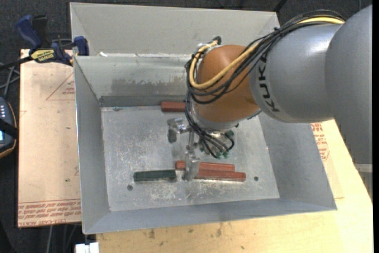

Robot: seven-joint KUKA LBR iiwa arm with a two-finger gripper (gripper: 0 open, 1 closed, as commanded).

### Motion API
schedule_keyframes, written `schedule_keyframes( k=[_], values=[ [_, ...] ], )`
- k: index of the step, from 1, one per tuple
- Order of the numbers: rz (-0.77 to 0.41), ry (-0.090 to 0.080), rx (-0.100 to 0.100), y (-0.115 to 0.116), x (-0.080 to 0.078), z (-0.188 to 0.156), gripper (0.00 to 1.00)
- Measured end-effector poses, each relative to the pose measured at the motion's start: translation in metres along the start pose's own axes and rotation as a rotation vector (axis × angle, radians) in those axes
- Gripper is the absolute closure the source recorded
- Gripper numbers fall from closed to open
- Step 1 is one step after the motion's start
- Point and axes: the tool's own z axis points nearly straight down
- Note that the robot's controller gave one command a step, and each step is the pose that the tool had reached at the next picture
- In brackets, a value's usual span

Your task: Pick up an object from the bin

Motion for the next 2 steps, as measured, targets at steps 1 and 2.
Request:
schedule_keyframes(
  k=[1,2],
  values=[
    [-0.122,0.003,-0.001,0.0555,-0.0037,0.0406,1.00],
    [-0.121,0.003,-0.001,0.0553,-0.0037,0.0406,1.00]
  ],
)
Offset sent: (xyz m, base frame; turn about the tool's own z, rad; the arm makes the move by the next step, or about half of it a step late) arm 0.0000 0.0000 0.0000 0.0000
